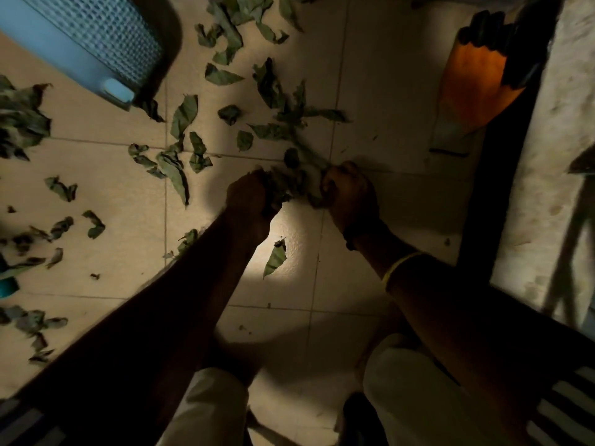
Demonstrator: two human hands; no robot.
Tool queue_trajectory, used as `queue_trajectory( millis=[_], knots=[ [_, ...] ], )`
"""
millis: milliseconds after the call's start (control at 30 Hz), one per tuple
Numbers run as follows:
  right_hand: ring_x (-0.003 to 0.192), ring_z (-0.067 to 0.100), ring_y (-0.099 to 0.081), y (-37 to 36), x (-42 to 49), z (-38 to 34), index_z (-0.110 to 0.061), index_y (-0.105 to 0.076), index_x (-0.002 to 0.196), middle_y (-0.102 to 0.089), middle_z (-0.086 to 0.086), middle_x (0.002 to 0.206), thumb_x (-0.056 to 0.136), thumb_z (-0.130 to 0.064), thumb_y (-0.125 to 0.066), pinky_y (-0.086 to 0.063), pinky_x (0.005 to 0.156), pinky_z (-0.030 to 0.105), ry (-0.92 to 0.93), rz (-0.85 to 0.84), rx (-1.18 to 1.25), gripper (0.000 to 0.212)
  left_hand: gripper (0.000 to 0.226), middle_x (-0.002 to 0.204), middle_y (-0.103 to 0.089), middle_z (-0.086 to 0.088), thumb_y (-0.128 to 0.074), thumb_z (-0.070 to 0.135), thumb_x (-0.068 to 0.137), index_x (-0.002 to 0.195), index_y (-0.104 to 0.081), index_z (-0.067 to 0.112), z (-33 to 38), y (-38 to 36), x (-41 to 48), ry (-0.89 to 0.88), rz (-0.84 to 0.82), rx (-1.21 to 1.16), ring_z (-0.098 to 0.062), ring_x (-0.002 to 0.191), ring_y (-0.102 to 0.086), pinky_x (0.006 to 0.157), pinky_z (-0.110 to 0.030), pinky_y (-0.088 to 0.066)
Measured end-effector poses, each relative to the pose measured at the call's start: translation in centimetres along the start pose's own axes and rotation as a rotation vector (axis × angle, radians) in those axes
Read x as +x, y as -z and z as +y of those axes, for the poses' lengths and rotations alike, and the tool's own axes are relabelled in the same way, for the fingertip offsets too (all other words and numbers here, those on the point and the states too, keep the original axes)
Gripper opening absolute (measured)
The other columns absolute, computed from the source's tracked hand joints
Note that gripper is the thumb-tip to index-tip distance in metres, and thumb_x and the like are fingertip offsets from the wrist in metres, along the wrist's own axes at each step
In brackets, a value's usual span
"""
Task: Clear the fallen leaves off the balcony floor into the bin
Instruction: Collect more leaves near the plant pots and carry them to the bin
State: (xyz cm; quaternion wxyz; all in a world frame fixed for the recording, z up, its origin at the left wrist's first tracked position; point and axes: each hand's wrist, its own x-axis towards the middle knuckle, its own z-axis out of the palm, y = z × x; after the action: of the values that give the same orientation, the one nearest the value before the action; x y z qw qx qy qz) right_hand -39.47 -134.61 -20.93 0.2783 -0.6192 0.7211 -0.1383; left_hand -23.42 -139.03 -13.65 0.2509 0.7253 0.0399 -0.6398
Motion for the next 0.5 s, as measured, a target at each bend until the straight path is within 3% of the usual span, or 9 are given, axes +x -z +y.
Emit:
queue_trajectory(
  millis=[167,267,400,500],
  knots=[
    [0.081,0.019,-0.065,1.8,-0.4,-0.6,-0.013,-0.069,0.085,-0.068,0.001,0.082,0.086,-0.008,-0.066,-0.058,0.072,0.036,-0.344,-0.017,0.323,0.006,0.023,0.077,-0.059,-0.004,-0.044,0.018,0.104,0.092,-0.062,0.012,-0.7,0.9,-0.5,0.037,0.001,-0.027,-0.011,0.055,-0.05,0.045,-0.019,-0.04],
    [0.083,0.008,-0.065,2.9,-0.9,-2.7,-0.019,-0.065,0.092,-0.066,-0.009,0.084,0.083,-0.008,-0.074,-0.06,0.074,0.035,-0.494,0.031,0.538,0.017,0.022,0.077,-0.06,-0.007,-0.045,0.016,0.103,0.09,-0.063,0.01,-0.7,0.7,-1.5,0.03,-0.034,0.039,-0.013,0.056,-0.053,0.046,-0.02,-0.042],
    [0.099,0.012,-0.068,3.2,-2.6,-6.5,-0.027,-0.067,0.106,-0.071,-0.006,0.104,0.088,-0.005,-0.069,-0.061,0.079,0.033,-0.534,-0.02,0.822,0.028,0.034,0.076,-0.064,-0.005,-0.042,0.035,0.104,0.097,-0.064,0.01,-1.4,-0.4,-2.6,0.051,-0.15,0.103,-0.012,0.053,-0.057,0.044,-0.019,-0.043],
    [0.092,-0.002,-0.067,3.0,-4.1,-8.4,-0.019,-0.074,0.105,-0.07,-0.016,0.093,0.091,-0.006,-0.067,-0.059,0.081,0.026,-0.464,0.005,0.68,0.02,0.043,0.076,-0.069,-0.004,-0.044,0.05,0.101,0.093,-0.066,0.014,-1.2,-0.9,-3.0,0.044,-0.127,0.091,-0.017,0.064,-0.065,0.059,-0.027,-0.051]
  ],
)
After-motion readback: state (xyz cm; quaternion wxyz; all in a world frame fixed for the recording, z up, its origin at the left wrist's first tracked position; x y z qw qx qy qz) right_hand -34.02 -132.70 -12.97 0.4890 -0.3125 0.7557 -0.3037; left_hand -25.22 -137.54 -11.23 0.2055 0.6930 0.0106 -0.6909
